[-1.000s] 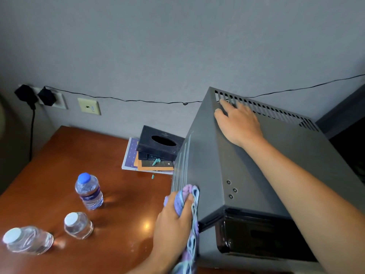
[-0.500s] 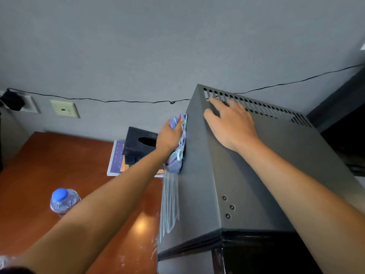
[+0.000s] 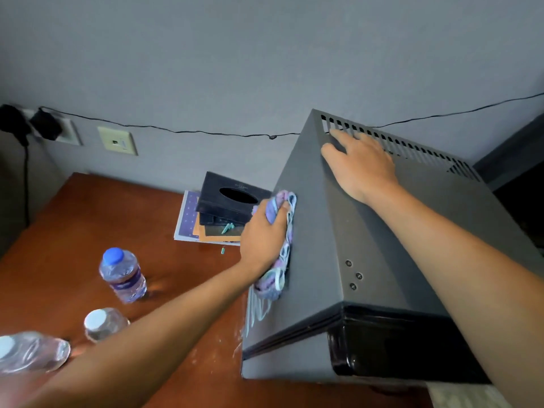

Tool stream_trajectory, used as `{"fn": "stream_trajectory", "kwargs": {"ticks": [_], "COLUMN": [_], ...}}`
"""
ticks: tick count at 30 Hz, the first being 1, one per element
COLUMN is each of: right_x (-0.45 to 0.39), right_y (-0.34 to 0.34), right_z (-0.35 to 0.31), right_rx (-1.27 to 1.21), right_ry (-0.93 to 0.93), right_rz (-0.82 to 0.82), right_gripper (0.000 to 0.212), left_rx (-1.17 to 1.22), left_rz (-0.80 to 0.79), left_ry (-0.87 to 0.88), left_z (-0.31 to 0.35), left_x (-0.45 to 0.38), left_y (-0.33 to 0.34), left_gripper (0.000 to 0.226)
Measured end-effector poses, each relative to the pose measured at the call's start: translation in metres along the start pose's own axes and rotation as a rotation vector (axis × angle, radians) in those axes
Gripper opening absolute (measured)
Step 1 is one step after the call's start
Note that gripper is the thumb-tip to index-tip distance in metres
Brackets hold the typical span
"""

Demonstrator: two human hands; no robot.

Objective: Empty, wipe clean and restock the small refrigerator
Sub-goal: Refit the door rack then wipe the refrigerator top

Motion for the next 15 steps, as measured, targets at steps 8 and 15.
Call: {"fn": "stream_trajectory", "kwargs": {"ticks": [8,15], "right_x": [0.007,0.034], "right_y": [-0.009,-0.018], "right_z": [-0.004,-0.023], "right_rx": [-0.082,-0.098], "right_ry": [0.013,-0.149], "right_rz": [0.093,0.182], "right_gripper": [0.056,0.030], "left_rx": [0.063,0.048], "left_rz": [-0.095,-0.109], "left_ry": [-0.021,-0.048], "left_z": [-0.039,-0.085], "left_x": [0.136,0.168], "left_y": [-0.041,-0.059], "left_gripper": [0.041,0.040]}}
Point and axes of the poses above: each hand's wrist, its own x-axis away from the middle knuckle, its own y-axis out of the palm, z = x × y, the point moved 8 cm from there along -x, towards the middle knuckle, and after that the axes turned 9 degrees about z, right-handed, at the moved point
